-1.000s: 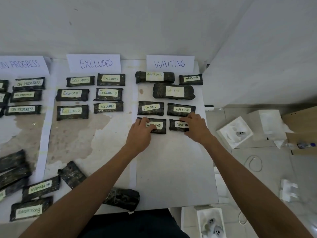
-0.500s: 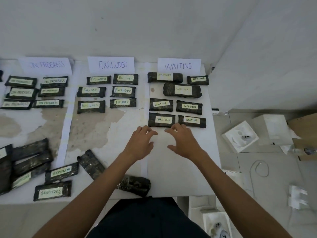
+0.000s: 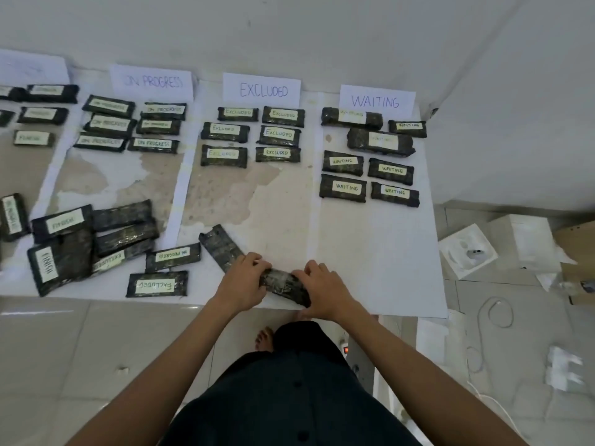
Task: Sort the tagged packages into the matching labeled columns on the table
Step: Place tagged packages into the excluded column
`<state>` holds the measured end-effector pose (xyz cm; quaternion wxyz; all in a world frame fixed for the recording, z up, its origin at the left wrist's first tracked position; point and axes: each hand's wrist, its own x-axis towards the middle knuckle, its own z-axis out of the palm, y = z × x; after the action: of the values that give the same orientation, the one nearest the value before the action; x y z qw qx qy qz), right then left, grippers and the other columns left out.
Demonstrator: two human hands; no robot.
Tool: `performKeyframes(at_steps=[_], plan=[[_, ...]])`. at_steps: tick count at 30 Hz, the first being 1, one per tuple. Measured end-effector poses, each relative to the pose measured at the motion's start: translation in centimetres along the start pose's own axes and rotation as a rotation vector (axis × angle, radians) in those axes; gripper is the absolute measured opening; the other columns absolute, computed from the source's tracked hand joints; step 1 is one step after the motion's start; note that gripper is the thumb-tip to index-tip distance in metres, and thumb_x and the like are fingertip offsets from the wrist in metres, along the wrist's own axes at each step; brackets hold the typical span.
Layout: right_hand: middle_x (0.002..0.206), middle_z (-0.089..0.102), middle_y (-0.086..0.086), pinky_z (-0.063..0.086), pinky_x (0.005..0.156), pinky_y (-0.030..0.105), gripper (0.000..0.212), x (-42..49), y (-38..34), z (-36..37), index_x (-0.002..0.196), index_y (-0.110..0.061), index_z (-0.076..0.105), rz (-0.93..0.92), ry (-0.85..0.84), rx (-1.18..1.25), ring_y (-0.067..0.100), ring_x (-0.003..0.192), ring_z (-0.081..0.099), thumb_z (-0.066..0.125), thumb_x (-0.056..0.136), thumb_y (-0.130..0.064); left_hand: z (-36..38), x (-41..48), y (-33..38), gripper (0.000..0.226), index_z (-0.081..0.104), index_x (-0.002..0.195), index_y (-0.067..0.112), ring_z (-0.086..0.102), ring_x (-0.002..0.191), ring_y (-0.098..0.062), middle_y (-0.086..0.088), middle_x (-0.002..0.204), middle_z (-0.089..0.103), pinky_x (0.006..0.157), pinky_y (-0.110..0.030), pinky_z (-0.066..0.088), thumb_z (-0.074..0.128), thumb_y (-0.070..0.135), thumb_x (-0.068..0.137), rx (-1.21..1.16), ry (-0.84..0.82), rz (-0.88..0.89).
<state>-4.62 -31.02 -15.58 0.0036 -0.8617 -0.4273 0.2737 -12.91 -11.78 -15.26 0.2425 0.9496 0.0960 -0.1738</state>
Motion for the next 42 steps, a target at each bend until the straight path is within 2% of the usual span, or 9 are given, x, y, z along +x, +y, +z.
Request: performKeyframes(at_steps=[3, 5, 10, 13, 20, 26, 31, 37, 42], plan=[[0.124, 0.045, 0.011, 0.045, 0.086, 0.038, 0.067, -0.1, 0.3, 0.1, 0.136, -0.015, 0.041, 0.009, 0.014, 0.128, 0.029, 0.108, 0.046, 0.069, 0.077, -0.032, 1.0, -1.0, -1.0, 0.053, 0.050, 0.131, 0.014, 0.042, 0.120, -0.033, -0.014, 0.133, 0.045, 0.098, -0.043, 0.042, 0.061, 0.012, 0.079, 0.018, 0.020, 0.043], [0.123, 0.056, 0.009, 0.045, 0.089, 0.030, 0.053, -0.4, 0.7, -0.9, 0.131, -0.014, 0.050, 0.092, 0.046, 0.433, 0.025, 0.109, 0.053, 0.066, 0.081, -0.023, 1.0, -1.0, -1.1, 0.044, 0.052, 0.128, 0.012, 0.046, 0.114, -0.032, -0.013, 0.126, 0.051, 0.094, -0.043, 0.044, 0.056, 0.005, 0.084, -0.054, 0.090, 0.029], [0.101, 0.068, 0.011, 0.056, 0.081, 0.034, 0.017, -0.9, 2.1, -3.7, 0.106, -0.008, 0.064, 0.324, 0.134, 1.074, 0.023, 0.091, 0.064, 0.061, 0.089, -0.011, -0.7, -0.5, -0.2, 0.043, 0.045, 0.132, 0.014, 0.052, 0.110, -0.023, -0.008, 0.124, 0.052, 0.085, -0.027, 0.050, 0.052, 0.002, 0.091, -0.562, 0.006, -0.139], [0.106, 0.067, 0.012, 0.057, 0.080, 0.030, 0.018, -0.9, 2.4, -4.3, 0.109, -0.006, 0.062, 0.350, 0.093, 1.174, 0.022, 0.095, 0.064, 0.057, 0.093, -0.011, -1.3, -0.7, 0.2, 0.038, 0.046, 0.127, 0.016, 0.054, 0.099, -0.019, -0.004, 0.113, 0.054, 0.064, -0.014, 0.048, 0.053, 0.004, 0.092, -0.659, -0.039, -0.166], [0.108, 0.065, 0.013, 0.054, 0.072, 0.023, 0.023, -0.5, 2.0, -5.0, 0.115, -0.004, 0.059, 0.399, 0.074, 1.314, 0.021, 0.095, 0.063, 0.053, 0.096, -0.015, -3.0, -0.9, -0.8, 0.023, 0.059, 0.112, 0.017, 0.060, 0.090, -0.020, -0.004, 0.105, 0.060, 0.073, -0.029, 0.054, 0.060, 0.013, 0.089, -0.720, -0.088, -0.147], [0.111, 0.062, 0.017, 0.056, 0.070, 0.029, 0.037, 2.0, 0.3, -7.6, 0.121, -0.008, 0.050, 0.584, 0.337, 1.440, 0.023, 0.087, 0.065, 0.063, 0.090, -0.023, -5.1, -0.7, 0.5, 0.011, 0.062, 0.100, 0.021, 0.062, 0.085, -0.017, -0.004, 0.101, 0.066, 0.076, -0.031, 0.051, 0.061, 0.023, 0.089, -0.906, -0.096, -0.211], [0.112, 0.060, 0.009, 0.059, 0.076, 0.037, 0.068, 5.0, -3.0, -9.1, 0.133, -0.017, 0.033, 0.626, 0.217, 1.341, 0.022, 0.092, 0.066, 0.072, 0.080, -0.036, -4.3, 0.2, 2.9, 0.026, 0.053, 0.097, 0.013, 0.064, 0.079, -0.019, -0.003, 0.095, 0.064, 0.065, -0.030, 0.055, 0.071, 0.022, 0.080, -0.945, 0.135, -0.336], [0.112, 0.062, 0.005, 0.049, 0.076, 0.027, 0.065, 7.5, -4.1, -10.2, 0.130, -0.018, 0.042, 0.451, 0.274, 1.041, 0.018, 0.095, 0.060, 0.074, 0.075, -0.030, -4.1, 1.9, 3.8, 0.041, 0.049, 0.098, 0.012, 0.067, 0.075, -0.014, 0.000, 0.096, 0.064, 0.068, -0.029, 0.057, 0.079, 0.022, 0.072, -0.919, 0.228, -0.340], [0.112, 0.058, 0.007, 0.054, 0.082, 0.036, 0.063, 11.0, -2.5, -11.7, 0.127, -0.017, 0.046, 0.332, 0.335, 0.819, 0.022, 0.097, 0.059, 0.072, 0.071, -0.025, -5.8, 4.5, 3.0, 0.040, 0.053, 0.105, 0.019, 0.064, 0.082, -0.008, 0.007, 0.105, 0.062, 0.065, -0.017, 0.048, 0.078, 0.022, 0.074, -0.844, 0.227, -0.274]])
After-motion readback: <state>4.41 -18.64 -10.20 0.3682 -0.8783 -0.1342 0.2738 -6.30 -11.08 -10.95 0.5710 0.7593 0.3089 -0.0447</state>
